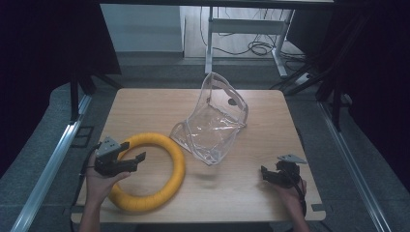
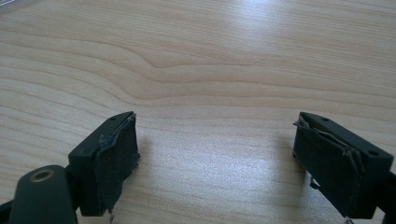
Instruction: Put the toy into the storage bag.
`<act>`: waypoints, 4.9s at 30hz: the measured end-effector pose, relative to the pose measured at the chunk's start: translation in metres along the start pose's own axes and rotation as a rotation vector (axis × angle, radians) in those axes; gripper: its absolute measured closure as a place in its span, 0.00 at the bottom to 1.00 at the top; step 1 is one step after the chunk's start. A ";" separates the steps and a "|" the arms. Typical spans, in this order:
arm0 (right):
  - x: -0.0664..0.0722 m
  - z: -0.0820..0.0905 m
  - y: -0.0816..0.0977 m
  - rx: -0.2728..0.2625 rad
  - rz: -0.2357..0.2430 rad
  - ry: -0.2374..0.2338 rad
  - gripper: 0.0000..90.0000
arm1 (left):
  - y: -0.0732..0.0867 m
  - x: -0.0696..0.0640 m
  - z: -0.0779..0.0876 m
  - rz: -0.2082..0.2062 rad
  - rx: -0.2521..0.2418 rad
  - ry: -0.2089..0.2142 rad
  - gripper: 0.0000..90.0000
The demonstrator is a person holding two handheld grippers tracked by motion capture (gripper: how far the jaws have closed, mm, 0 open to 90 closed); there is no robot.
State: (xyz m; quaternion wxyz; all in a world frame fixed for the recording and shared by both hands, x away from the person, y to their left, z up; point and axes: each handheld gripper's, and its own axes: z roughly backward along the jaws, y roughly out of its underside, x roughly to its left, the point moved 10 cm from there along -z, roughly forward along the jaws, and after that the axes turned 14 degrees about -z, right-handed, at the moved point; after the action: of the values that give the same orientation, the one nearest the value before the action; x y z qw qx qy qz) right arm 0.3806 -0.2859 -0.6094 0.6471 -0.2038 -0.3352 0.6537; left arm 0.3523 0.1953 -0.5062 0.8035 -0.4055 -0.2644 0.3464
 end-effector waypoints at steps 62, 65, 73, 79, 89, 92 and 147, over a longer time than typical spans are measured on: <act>-0.002 0.000 -0.001 -0.008 -0.013 0.013 0.18 | 0.043 -0.118 -0.016 -0.161 0.392 0.470 0.29; -0.002 0.000 -0.001 -0.008 -0.013 0.013 0.18 | 0.051 -0.123 -0.021 -0.173 0.436 0.476 0.29; -0.002 0.000 -0.001 -0.008 -0.014 0.014 0.18 | 0.064 -0.131 -0.029 -0.170 0.516 0.472 0.32; -0.002 0.000 -0.001 -0.009 -0.013 0.014 0.18 | 0.069 -0.133 -0.032 -0.163 0.537 0.450 0.39; -0.002 0.000 -0.001 -0.009 -0.013 0.015 0.18 | 0.067 -0.134 -0.033 -0.177 0.531 0.421 0.56; -0.002 0.000 -0.001 -0.010 -0.015 0.016 0.18 | 0.067 -0.133 -0.034 -0.171 0.541 0.431 0.56; -0.002 0.000 -0.001 -0.010 -0.021 0.020 0.18 | -0.033 -0.023 0.039 0.173 -0.074 0.450 0.56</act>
State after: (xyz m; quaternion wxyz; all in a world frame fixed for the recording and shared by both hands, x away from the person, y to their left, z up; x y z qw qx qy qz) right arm 0.3817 -0.2882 -0.6088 0.6562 -0.2099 -0.3339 0.6433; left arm 0.3218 0.1820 -0.4611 0.7943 -0.5225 -0.0557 0.3049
